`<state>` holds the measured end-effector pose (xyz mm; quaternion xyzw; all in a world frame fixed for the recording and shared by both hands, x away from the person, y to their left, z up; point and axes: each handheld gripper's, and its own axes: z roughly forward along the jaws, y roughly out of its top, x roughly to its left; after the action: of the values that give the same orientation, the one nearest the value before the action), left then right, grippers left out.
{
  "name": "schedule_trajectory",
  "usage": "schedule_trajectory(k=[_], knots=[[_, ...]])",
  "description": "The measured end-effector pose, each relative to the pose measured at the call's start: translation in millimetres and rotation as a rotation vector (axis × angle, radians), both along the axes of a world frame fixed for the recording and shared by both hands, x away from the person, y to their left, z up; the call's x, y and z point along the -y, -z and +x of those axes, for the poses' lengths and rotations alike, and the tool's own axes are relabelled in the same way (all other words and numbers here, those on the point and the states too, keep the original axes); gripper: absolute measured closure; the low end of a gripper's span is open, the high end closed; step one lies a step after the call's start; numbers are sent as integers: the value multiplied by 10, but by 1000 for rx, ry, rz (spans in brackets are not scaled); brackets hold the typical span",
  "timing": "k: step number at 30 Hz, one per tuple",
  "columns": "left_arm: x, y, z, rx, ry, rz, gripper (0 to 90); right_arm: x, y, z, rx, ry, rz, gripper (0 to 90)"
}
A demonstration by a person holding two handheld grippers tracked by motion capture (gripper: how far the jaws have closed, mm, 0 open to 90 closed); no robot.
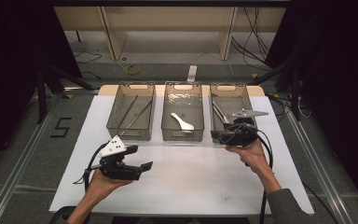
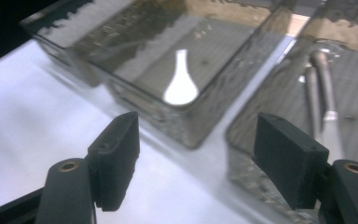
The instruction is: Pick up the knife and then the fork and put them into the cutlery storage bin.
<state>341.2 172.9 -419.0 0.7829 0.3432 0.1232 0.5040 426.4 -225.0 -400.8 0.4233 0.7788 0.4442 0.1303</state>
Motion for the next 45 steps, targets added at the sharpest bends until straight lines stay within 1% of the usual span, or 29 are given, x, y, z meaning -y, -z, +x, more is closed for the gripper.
schedule_trajectory(k=[1,2,4,7,9,13,16,18,20,22,23,24,26,28,30,32,36,39,41,45], knots=[[-3,-1,3,-2,-1,-4,157,1,14,-38,2,-9,14,322],[-4,-1,7,-4,1,-5,157,-5,19,-76,0,-17,17,318],[-6,7,14,-5,2,4,157,-19,21,-147,21,-23,18,308],[-11,7,20,-5,0,7,157,-39,30,-248,39,-22,39,289],[-19,1,21,-3,1,5,157,-55,56,-329,56,-31,39,286],[-19,0,17,-3,5,8,157,-77,103,-448,75,-45,41,287],[-15,1,18,-5,5,3,157,-91,119,-520,80,-59,54,287],[-13,3,22,-12,7,-1,156,-94,136,-570,88,-66,76,287],[-10,6,26,-19,10,1,156,-98,154,-615,91,-71,81,281],[-7,5,20,-13,7,3,156,-98,172,-656,84,-74,89,273],[-10,-1,13,4,0,2,156,-96,181,-675,81,-79,92,262],[-19,-10,7,11,-3,-7,156,-96,189,-691,75,-86,93,249],[-41,-19,10,7,-4,-31,157,-84,200,-731,80,-95,98,244],[-50,-11,19,-9,-4,-38,157,-59,210,-773,93,-94,105,244],[-50,-13,18,-6,-4,-38,157,-27,227,-811,105,-87,112,244],[-52,-18,18,-3,3,-45,156,4,246,-846,106,-80,119,243],[-54,-13,23,-13,3,-53,155,48,268,-923,118,-66,115,232],[-58,-12,25,-29,3,-67,153,89,266,-976,119,-62,124,225],[-55,-9,28,-35,2,-68,144,114,262,-1006,123,-58,123,217],[-58,-16,19,-34,5,-83,135,156,271,-1053,122,-37,125,205]])
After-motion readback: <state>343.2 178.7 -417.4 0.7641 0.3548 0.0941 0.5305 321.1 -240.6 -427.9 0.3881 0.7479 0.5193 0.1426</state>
